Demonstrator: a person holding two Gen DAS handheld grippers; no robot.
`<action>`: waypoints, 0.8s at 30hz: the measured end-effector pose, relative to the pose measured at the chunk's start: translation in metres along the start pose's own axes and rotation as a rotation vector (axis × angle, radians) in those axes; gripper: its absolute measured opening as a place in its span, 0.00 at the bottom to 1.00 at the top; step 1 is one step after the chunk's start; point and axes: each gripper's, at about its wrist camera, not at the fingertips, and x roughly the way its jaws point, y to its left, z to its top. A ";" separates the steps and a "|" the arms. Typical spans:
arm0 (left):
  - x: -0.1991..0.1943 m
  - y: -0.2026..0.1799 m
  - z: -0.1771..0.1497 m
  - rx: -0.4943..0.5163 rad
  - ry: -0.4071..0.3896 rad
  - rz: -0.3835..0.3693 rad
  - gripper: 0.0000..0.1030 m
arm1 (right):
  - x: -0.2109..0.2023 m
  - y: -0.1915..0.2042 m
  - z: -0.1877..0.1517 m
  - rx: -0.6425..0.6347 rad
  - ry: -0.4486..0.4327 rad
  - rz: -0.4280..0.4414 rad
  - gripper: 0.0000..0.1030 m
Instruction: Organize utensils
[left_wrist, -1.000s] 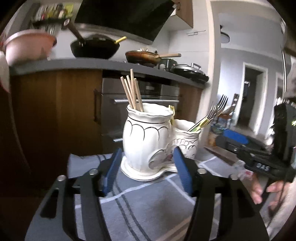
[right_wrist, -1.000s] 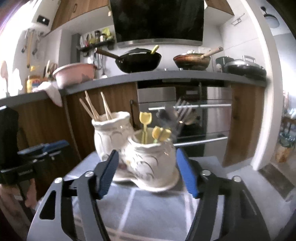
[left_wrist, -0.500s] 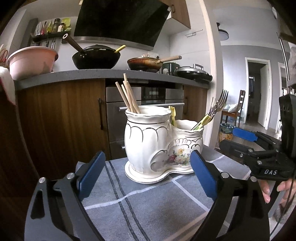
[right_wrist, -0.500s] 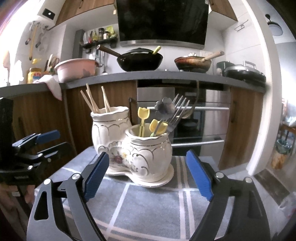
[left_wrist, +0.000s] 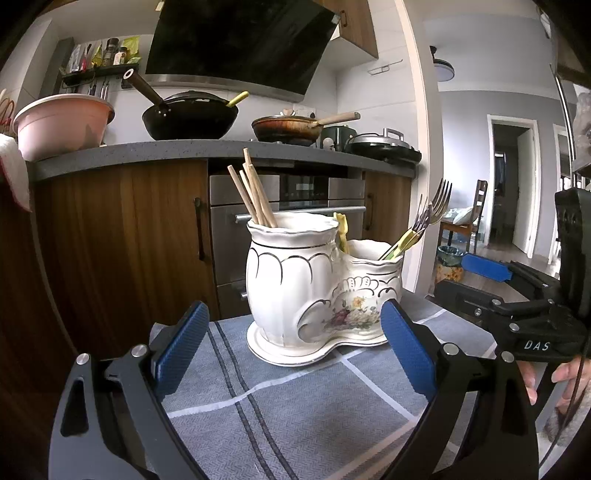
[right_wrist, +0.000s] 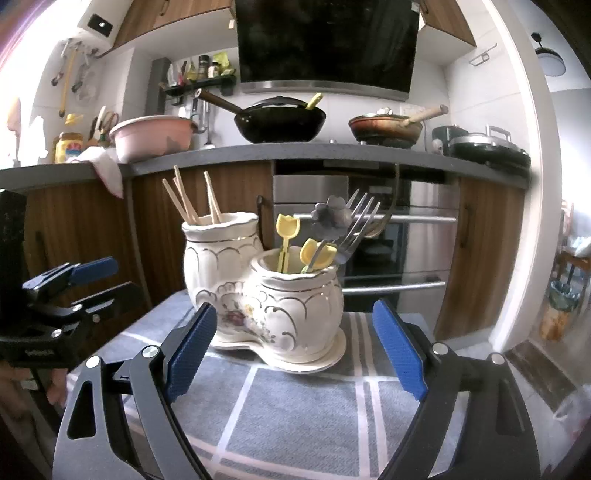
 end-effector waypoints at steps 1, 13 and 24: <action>0.000 0.000 0.000 -0.001 -0.001 -0.001 0.90 | 0.000 0.000 0.000 0.000 0.000 0.000 0.84; -0.001 -0.001 0.000 0.004 -0.004 -0.004 0.92 | 0.001 0.001 0.000 -0.001 0.007 0.000 0.84; 0.001 -0.004 0.000 0.013 0.007 0.019 0.93 | 0.001 0.001 0.000 -0.001 0.007 0.000 0.84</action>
